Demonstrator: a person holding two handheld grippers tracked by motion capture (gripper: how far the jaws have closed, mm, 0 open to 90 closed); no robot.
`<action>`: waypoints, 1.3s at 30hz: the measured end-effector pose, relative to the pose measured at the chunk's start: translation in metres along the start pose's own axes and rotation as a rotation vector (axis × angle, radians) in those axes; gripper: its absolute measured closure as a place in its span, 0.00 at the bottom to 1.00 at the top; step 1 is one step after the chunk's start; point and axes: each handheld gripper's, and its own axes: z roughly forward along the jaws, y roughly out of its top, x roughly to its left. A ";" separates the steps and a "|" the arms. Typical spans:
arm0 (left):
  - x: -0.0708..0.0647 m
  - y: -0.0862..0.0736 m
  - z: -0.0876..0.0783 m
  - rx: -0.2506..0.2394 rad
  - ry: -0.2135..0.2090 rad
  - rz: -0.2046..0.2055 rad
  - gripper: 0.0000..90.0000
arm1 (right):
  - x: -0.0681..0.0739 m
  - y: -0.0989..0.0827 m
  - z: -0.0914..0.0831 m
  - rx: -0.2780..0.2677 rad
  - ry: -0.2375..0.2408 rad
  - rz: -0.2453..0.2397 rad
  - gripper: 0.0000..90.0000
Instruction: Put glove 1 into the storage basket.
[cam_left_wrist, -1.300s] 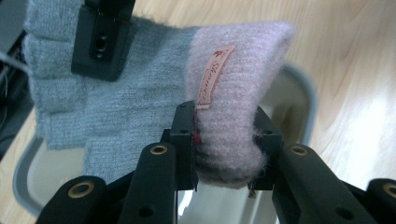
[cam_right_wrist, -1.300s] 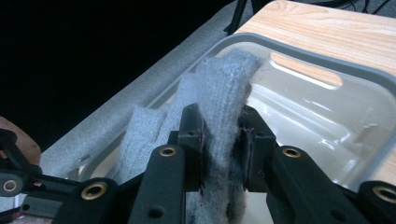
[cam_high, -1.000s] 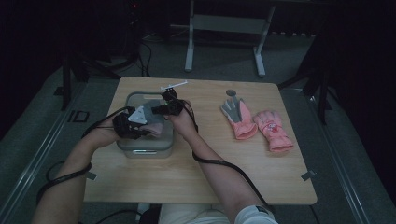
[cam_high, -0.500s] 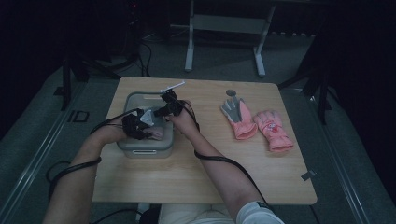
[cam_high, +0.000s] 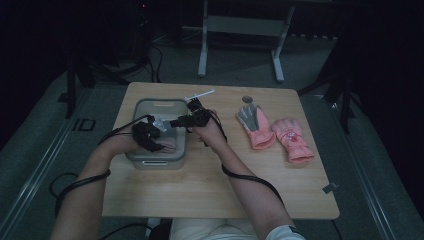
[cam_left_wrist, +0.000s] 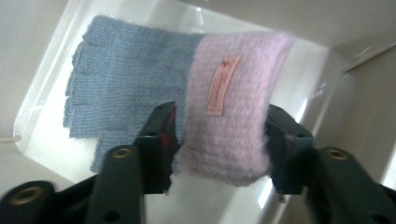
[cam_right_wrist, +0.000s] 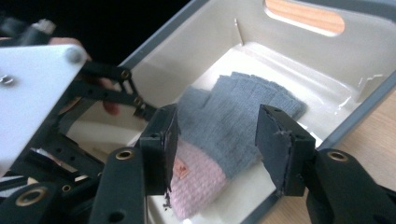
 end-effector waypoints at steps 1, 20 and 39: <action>-0.001 0.001 -0.001 0.002 0.016 -0.004 0.44 | 0.002 0.000 -0.007 0.004 0.001 -0.023 0.45; -0.040 0.050 -0.031 -0.249 0.017 -0.093 0.03 | -0.010 -0.024 -0.093 -0.121 -0.012 -0.088 0.16; -0.095 0.116 -0.009 -0.389 -0.061 -0.049 0.03 | -0.047 -0.051 -0.158 -0.092 -0.198 -0.145 0.63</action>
